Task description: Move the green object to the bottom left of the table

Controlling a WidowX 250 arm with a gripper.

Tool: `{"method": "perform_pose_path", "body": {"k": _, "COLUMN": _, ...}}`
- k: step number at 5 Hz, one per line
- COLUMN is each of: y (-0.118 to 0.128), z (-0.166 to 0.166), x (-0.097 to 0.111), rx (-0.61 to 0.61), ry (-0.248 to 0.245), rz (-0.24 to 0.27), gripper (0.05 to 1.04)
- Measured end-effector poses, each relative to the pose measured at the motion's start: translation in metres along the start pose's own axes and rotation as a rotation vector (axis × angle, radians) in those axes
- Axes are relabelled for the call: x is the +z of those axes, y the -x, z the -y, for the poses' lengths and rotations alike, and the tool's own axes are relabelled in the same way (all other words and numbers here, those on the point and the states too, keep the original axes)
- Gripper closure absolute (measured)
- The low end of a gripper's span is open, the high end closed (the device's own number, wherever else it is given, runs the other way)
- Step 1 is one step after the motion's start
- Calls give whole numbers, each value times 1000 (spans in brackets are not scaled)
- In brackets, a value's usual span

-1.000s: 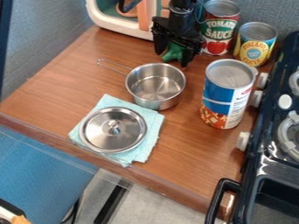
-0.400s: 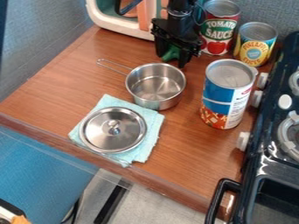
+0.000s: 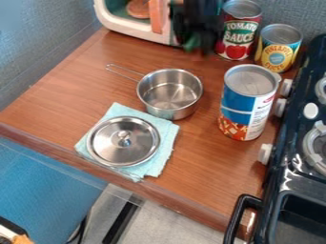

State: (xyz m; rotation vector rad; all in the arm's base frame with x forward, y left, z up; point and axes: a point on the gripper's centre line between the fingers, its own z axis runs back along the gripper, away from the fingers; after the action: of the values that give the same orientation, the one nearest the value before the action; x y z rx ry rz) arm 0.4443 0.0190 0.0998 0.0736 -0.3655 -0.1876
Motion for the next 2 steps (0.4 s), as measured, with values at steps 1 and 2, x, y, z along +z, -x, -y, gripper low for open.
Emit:
{"method": "perform_pose_path", "body": {"k": 1, "y": 13, "z": 5, "x": 19, "rx": -10, "ry": 16, "rz": 13, "gripper": 335}}
{"method": "perform_pose_path", "body": {"k": 2, "y": 34, "z": 3, "x": 35, "rx": -13, "ry": 4, "rz": 1, "gripper": 335}}
